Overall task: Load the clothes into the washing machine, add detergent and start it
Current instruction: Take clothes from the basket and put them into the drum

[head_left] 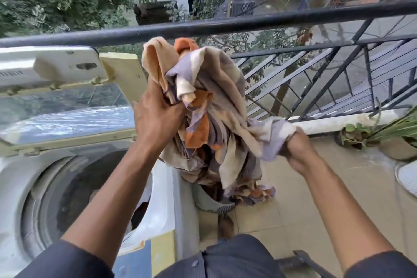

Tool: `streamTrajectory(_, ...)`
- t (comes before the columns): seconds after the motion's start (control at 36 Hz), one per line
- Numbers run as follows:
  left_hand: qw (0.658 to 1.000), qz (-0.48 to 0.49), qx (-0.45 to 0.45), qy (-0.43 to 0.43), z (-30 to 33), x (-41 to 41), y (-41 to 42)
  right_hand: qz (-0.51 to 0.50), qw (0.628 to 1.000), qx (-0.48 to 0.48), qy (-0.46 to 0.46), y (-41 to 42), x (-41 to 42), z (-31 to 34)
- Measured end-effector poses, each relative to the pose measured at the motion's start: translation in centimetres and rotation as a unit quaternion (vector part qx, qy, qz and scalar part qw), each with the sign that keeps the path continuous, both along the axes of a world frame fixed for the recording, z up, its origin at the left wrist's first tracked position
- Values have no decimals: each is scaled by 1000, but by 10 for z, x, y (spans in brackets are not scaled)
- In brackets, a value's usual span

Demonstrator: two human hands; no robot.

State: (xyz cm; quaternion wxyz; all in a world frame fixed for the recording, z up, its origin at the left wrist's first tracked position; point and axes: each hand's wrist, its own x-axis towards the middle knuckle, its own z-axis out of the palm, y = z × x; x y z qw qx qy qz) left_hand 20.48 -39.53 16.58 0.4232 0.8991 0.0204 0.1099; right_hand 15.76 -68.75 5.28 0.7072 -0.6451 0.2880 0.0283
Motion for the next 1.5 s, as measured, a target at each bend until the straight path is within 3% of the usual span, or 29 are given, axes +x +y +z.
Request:
streamTrajectory(0.08, 1000, 16, 13, 22, -10, 1, -3, 51, 979, 138, -141, -3, 3, 64)
streamTrajectory(0.22, 999, 6, -8, 37, -16, 3, -9, 161, 902, 333, -220, 18, 14, 125)
streamTrajectory(0.31, 996, -53, -42, 66, -16, 5, -4, 205, 881, 317, -285, 48, 18, 145)
streamTrajectory(0.42, 951, -230, -158, 133, -17, 11, 6, 213, 912, 240, -255, 83, 26, 151)
streamTrajectory(0.5, 937, -283, -146, 142, -21, 15, -1, 227, 920, 192, -255, 104, 30, 150)
streamTrajectory(0.56, 958, -223, -133, 119, -29, 11, -15, 242, 913, 186, -271, 111, 31, 145)
streamTrajectory(0.64, 990, -52, -107, 74, -41, 6, -27, 281, 904, 171, -273, 111, 30, 137)
streamTrajectory(0.72, 995, -17, -96, 35, -51, 9, -25, 312, 902, 123, -271, 98, 29, 133)
streamTrajectory(0.83, 993, 14, -110, 31, -55, 13, -18, 196, 938, 64, -279, 77, 21, 110)
streamTrajectory(0.92, 991, 29, -127, 33, -52, 17, -12, 115, 960, -125, -222, 58, 14, 59)
streamTrajectory(0.97, 990, 33, -130, 32, -42, 17, -11, 151, 955, -234, -106, 42, 7, 5)
streamTrajectory(1.08, 993, 26, -116, -4, -21, 16, -12, 307, 893, -311, 109, 34, -11, -76)
streamTrajectory(1.22, 991, 27, -133, -3, -2, 17, -12, 339, 835, -356, 247, 63, -12, -138)
streamTrajectory(1.33, 985, 48, -167, -11, 11, 18, -8, 237, 878, -349, 226, 82, -2, -144)
streamTrajectory(1.42, 987, 53, -151, -14, 10, 20, -2, 119, 932, -272, 207, 69, 7, -144)
streamTrajectory(1.5, 992, 49, -112, -13, 6, 21, 0, 36, 963, -214, 161, 36, 11, -147)
